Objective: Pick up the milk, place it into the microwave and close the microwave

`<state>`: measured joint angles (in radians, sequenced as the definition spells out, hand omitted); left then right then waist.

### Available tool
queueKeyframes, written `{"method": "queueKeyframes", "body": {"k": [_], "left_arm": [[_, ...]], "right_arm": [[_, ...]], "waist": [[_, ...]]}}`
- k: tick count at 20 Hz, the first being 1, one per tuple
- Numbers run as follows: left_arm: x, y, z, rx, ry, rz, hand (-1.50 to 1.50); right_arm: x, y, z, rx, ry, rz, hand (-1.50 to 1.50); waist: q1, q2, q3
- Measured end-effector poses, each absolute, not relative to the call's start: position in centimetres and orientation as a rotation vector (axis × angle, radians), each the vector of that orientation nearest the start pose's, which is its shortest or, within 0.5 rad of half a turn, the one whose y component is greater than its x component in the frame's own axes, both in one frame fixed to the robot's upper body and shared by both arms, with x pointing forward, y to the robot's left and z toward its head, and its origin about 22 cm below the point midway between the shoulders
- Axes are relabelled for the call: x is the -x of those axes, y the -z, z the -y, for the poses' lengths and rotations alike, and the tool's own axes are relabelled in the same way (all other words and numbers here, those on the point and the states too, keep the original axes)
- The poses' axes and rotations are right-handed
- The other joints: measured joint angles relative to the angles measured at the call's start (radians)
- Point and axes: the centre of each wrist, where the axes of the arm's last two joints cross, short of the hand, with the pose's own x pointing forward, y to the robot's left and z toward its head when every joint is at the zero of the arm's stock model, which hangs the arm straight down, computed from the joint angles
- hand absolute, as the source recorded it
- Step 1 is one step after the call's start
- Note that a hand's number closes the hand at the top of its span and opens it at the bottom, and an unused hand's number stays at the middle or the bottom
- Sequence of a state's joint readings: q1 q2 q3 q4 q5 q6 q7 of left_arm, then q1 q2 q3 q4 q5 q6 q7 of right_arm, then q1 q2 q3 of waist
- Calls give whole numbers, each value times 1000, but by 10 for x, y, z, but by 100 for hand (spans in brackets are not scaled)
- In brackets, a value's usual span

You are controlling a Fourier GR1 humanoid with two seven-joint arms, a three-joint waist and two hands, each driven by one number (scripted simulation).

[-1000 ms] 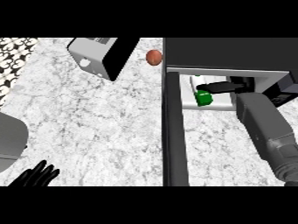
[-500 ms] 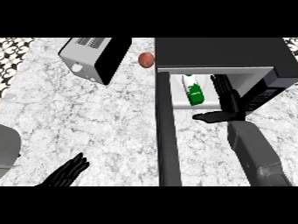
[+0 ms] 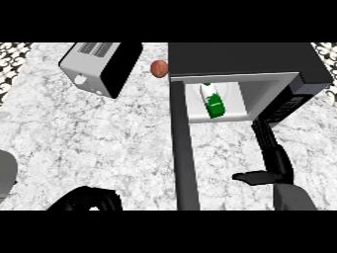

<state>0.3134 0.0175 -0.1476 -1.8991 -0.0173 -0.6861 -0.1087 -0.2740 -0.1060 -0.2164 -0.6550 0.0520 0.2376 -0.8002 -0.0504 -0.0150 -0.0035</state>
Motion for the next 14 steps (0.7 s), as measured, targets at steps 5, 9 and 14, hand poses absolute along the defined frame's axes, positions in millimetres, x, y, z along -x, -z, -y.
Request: {"method": "queueKeyframes", "body": {"k": [5,9,14], "left_arm": [[-187,-14,-200,553,630,1615,150],[-206,-7,-180,545,718,1610,150],[-219,8,-149,572,789,1595,150]], "right_arm": [[-199,135,309,-63,-5,1718,-150],[-152,124,339,-17,24,1730,-150],[-94,101,371,49,60,1734,-150]], "waist": [[-2,3,0],[-1,8,0],[13,12,1]]}}
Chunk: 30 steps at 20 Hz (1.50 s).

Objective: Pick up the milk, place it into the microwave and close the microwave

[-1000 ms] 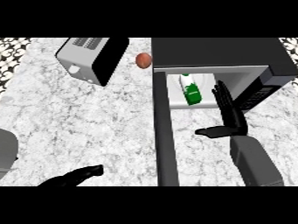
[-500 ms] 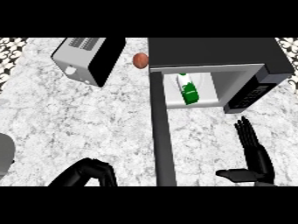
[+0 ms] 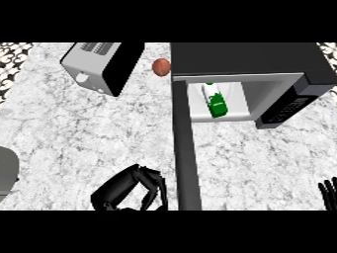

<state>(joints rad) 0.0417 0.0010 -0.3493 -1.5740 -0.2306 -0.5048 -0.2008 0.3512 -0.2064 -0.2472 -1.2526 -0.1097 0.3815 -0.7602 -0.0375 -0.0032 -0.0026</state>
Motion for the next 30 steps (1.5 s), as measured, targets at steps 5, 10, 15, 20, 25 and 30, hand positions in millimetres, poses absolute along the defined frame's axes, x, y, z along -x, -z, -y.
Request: {"method": "queueKeyframes", "body": {"k": [5,10,15,20,25,30], "left_arm": [[-221,25,-111,571,824,1634,150],[-210,41,-77,616,868,1618,150],[-196,43,-46,629,889,1562,150],[-193,40,-29,559,872,1562,150],[-191,38,-19,479,851,1593,150],[-200,32,-12,401,828,1620,150]], "right_arm": [[-63,75,386,40,75,1749,-150],[-50,53,390,16,67,1789,-150],[-53,32,388,-68,46,1824,-150],[-66,9,379,-186,7,1856,-150],[-79,-14,371,-270,-60,1890,-150],[-89,-35,364,-355,-128,1905,-150]], "waist": [[6,2,1],[2,3,1],[-12,5,1],[-30,8,0],[-55,11,0],[-84,17,-1]]}}
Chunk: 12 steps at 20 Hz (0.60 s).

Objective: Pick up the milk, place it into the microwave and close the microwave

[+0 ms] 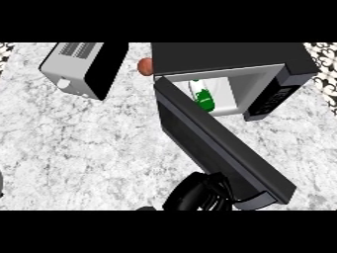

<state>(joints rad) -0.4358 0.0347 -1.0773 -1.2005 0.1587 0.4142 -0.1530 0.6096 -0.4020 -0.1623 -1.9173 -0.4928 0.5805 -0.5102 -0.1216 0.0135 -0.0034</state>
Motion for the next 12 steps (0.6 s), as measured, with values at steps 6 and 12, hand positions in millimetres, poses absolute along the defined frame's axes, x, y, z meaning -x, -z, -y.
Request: {"method": "queueKeyframes", "body": {"k": [6,12], "left_arm": [[-210,16,3,375,742,1690,150],[-233,-3,11,313,648,1748,150]], "right_arm": [[-95,-53,355,-433,-185,1910,-150],[-98,-67,352,-472,-209,1919,-150]], "waist": [[-30,8,-2],[-59,14,-2]]}}
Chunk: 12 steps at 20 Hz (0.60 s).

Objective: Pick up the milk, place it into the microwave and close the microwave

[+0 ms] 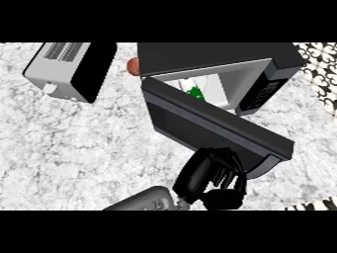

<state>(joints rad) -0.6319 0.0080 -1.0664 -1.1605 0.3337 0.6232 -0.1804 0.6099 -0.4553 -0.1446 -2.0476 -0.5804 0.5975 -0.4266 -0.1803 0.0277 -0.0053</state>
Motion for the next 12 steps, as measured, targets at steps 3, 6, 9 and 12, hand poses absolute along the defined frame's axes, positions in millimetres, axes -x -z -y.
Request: {"method": "queueKeyframes", "body": {"k": [3,6,9,12], "left_arm": [[-247,-10,14,275,613,1764,150],[-261,-17,16,247,585,1778,150],[-275,-25,17,226,547,1781,150],[-289,-32,17,206,509,1780,150]], "right_arm": [[-98,-71,350,-482,-213,1917,-150],[-99,-74,349,-490,-212,1916,-150],[-100,-79,349,-501,-222,1915,-150],[-100,-83,350,-506,-231,1913,-150]], "waist": [[-16,5,0],[-26,12,1],[-38,17,1],[-53,22,1]]}}
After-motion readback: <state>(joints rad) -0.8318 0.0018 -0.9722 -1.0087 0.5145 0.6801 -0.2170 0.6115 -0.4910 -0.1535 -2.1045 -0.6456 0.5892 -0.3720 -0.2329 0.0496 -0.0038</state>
